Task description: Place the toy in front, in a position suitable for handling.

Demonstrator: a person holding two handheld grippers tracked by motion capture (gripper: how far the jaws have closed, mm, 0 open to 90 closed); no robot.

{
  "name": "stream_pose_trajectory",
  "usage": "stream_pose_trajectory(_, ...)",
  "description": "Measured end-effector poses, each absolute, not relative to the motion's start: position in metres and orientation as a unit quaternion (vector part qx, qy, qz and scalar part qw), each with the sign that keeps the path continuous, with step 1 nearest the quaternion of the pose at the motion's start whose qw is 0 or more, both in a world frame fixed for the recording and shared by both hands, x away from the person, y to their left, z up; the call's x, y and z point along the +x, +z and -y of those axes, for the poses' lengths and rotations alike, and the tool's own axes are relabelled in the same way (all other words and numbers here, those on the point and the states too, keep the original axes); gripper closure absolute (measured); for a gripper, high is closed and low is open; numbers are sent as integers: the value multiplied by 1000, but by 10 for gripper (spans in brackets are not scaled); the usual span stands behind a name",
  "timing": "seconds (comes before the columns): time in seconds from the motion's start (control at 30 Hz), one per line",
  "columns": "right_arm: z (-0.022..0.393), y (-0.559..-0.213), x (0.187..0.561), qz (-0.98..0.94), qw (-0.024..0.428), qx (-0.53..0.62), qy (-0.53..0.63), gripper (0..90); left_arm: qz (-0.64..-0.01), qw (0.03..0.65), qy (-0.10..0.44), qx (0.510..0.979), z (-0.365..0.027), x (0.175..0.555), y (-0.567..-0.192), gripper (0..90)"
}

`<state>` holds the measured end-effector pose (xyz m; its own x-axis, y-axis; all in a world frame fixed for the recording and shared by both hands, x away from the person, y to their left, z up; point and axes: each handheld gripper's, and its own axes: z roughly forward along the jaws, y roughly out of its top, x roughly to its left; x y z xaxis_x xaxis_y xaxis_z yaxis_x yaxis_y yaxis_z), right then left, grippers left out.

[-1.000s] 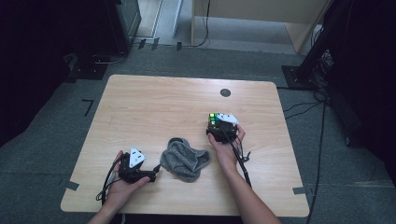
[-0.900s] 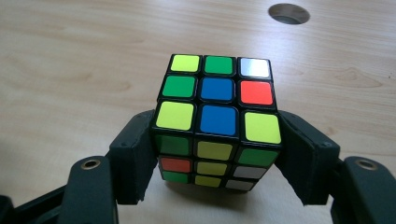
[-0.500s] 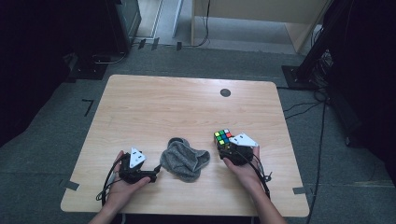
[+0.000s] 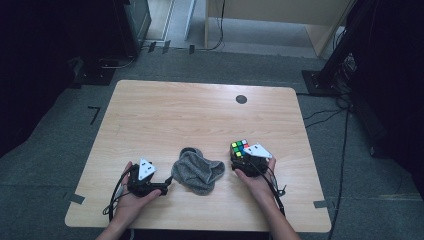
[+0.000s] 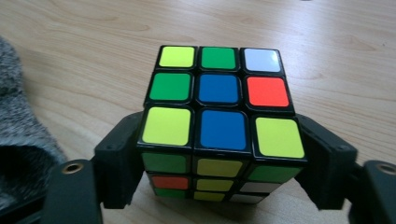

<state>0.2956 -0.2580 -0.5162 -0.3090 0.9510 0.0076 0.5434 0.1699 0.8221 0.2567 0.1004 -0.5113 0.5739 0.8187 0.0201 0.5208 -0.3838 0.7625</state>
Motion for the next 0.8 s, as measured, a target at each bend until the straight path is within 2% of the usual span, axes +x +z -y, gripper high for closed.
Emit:
stream_pose_trajectory(0.13, 258, -517, 297, -714, 264, 529, 375, 336, -419, 377, 193, 803, -99, 256, -509, 75)
stream_pose_trajectory(0.3, 260, -516, 298, -714, 257, 530, 378, 342, -411, 391, 187, 802, -93, 255, -500, 77)
stream_pose_trajectory(0.37, 262, -515, 297, -717, 247, 527, 384, 343, -402, 395, 182, 806, -90, 255, -498, 136)
stream_pose_trajectory(0.8, 271, -481, 260, -756, 211, 449, 427, 342, -348, 405, 131, 835, -39, 271, -480, 138)
